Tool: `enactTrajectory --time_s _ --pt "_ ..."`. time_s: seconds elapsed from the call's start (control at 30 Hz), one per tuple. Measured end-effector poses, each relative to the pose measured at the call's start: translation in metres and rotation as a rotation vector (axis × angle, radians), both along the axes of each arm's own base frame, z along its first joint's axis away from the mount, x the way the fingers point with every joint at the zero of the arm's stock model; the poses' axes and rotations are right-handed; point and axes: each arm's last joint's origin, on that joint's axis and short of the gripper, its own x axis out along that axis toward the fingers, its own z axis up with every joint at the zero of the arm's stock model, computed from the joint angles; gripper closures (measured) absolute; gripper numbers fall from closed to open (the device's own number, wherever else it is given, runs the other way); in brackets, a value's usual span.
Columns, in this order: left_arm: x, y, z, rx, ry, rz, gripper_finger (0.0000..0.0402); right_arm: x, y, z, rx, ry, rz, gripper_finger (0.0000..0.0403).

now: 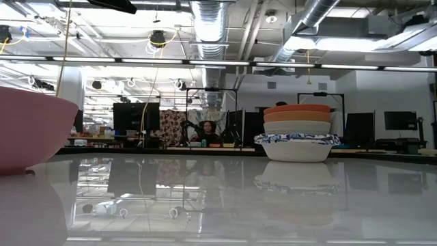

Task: Nest bowls inside each other
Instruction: Stack the blue bowl on top of the orange bowl

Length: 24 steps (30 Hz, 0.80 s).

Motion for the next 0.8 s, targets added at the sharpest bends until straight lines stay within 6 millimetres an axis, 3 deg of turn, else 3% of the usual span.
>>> enactTrajectory --time_s 0.8 --pt "-0.0005 0.0003 -0.0013 -0.001 0.012 0.002 0.0198 0.0056 0.0035 -0.0043 -0.001 -0.033 -0.002 0.0179"
